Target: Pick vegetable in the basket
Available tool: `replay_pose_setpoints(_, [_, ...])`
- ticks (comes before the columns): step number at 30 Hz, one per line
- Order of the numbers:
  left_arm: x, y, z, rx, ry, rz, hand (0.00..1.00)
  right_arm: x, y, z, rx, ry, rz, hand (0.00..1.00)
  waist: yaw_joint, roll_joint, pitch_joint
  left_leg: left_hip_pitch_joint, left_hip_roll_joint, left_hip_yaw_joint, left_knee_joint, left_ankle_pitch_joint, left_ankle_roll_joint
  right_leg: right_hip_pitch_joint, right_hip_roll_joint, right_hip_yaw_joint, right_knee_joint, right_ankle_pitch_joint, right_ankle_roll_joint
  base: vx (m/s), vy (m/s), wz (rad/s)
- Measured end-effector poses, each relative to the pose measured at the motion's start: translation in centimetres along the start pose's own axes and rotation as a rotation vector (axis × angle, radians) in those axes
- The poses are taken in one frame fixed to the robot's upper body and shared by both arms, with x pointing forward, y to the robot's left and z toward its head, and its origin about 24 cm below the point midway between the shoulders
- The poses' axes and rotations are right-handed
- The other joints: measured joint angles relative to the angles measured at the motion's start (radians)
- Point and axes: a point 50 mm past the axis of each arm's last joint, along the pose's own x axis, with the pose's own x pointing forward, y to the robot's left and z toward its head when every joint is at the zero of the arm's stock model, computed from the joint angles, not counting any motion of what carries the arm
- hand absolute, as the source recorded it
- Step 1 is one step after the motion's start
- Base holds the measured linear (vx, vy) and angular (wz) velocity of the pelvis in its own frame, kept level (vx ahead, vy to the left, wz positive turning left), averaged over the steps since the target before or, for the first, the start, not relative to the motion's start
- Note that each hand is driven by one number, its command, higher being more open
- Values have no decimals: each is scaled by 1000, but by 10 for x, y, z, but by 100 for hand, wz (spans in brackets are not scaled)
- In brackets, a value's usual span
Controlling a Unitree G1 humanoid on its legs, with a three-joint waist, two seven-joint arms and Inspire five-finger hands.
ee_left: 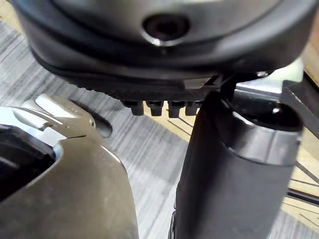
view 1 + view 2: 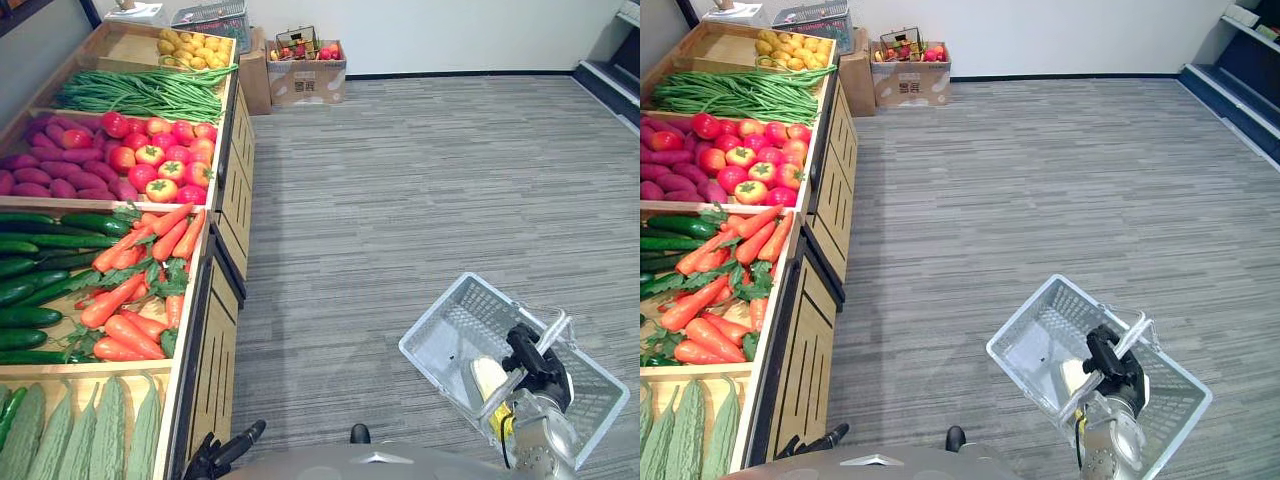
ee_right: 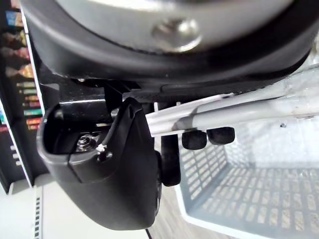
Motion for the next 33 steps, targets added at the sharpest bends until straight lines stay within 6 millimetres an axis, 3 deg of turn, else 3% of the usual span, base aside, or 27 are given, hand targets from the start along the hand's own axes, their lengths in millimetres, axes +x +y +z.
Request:
replay_pose_setpoints(9, [6, -17, 29, -11, -118, -25, 100, 0, 16, -6, 7, 16, 42, 0, 10, -5, 44, -2, -3, 100, 95, -16, -17, 19, -11, 7, 17, 17, 29, 63, 20, -20])
replay_pose_setpoints(17, [7, -26, 31, -23, -132, -47, 100, -3, 22, -16, 28, 41, 51, 0, 9, -12, 52, 18, -21, 136, 103, -56, 9, 16, -25, 31, 27, 24, 43, -6, 82, -14])
replay_pose_setpoints(19, [7, -34, 32, -35, -141, -66, 100, -3, 26, -15, 28, 38, 65, 0, 9, -11, 82, 29, -25, 135, 104, -61, 17, -35, -37, 17, 156, -4, 71, -80, 80, 1])
replay_pose_setpoints(22, [6, -45, 38, -34, -169, -101, 100, -9, 22, -14, 28, 27, 64, 0, 5, -8, 103, 38, -31, 116, 116, -115, 37, -113, -55, -7, 363, -52, 64, -118, 79, 18])
replay_pose_setpoints(23, [6, -45, 43, -27, -187, -111, 100, -12, 23, -18, 39, 34, 63, 0, 6, -23, 111, 43, -33, 105, 123, -127, 39, -132, -66, -5, 421, -68, 54, -115, 26, 16])
replay_pose_setpoints(26, [9, -47, 52, -18, -204, -110, 100, -13, 24, -19, 38, 36, 67, 0, -24, -24, 127, 41, -32, 60, 118, -127, 51, -160, -90, -9, 476, -94, 57, -107, -50, 34])
replay_pose_setpoints(27, [10, -46, 57, -14, -217, -101, 100, -14, 24, -19, 38, 36, 64, 0, -34, -30, 137, 42, -32, 44, 105, -119, 50, -181, -108, -4, 486, -115, 36, -66, -102, 34])
replay_pose_setpoints(29, [13, -40, 66, 2, -233, -73, 100, -14, 23, -19, 39, 37, 64, 0, -33, -29, 144, 37, -8, 35, 99, -117, 30, -213, -125, 35, 396, -106, 45, -6, -178, 16])
replay_pose_setpoints(30, [14, -32, 70, 7, -243, -47, 100, -14, 24, -20, 38, 39, 65, 0, -35, -35, 149, 35, 10, 20, 97, -121, 6, -214, -137, 54, 290, -83, 74, 106, -300, 25])
replay_pose_setpoints(31, [14, -24, 77, 16, -259, -22, 100, -14, 23, -20, 36, 42, 64, 0, -40, -60, 151, 37, 14, 7, 90, -121, -18, -198, -157, 55, 211, -32, 122, 144, -328, 35])
replay_pose_setpoints(32, [15, -19, 84, 21, -276, 2, 100, -14, 21, -19, 31, 40, 61, 0, -42, -59, 161, 49, 28, -4, 79, -124, -43, -189, -158, 20, 212, 53, 122, 183, -343, 48])
replay_pose_setpoints(33, [16, -22, 87, 18, -283, 4, 100, -13, 18, -15, 17, 30, 59, 0, -49, -32, 170, 49, 56, -22, 66, -118, -57, -196, -139, -7, 253, 24, 99, 210, -321, 49])
